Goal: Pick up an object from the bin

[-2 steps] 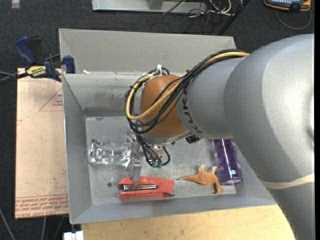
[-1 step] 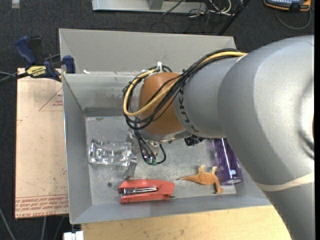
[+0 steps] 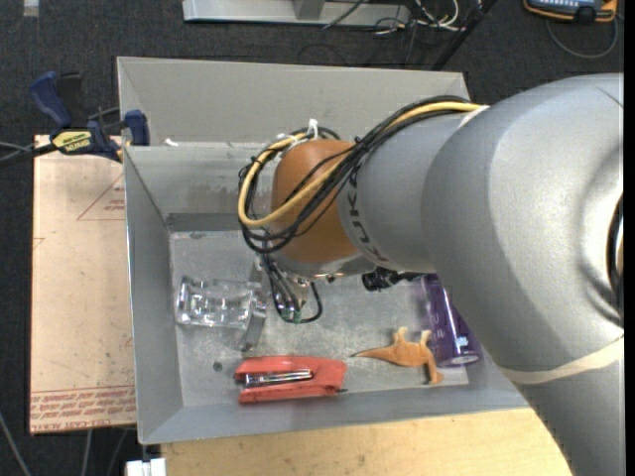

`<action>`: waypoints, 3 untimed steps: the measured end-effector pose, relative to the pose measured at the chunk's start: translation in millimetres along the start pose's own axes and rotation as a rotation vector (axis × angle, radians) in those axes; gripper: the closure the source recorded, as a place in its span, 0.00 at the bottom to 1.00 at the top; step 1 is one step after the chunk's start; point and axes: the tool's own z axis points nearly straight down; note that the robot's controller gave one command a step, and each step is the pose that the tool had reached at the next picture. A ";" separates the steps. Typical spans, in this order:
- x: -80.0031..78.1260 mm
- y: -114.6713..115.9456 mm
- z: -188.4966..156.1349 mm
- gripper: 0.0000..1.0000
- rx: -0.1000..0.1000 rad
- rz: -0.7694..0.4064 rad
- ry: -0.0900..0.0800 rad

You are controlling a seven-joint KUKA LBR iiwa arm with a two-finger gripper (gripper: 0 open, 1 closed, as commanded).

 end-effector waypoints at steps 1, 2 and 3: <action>1.0 -0.6 0.0 0.00 -0.001 0.017 -0.001; 16.2 33.9 -0.3 1.00 -0.003 0.161 -0.002; 16.2 33.9 -0.3 1.00 -0.003 0.161 -0.002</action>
Offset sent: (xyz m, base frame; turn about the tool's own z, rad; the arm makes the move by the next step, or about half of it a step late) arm -0.0083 0.0356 -0.0002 0.1637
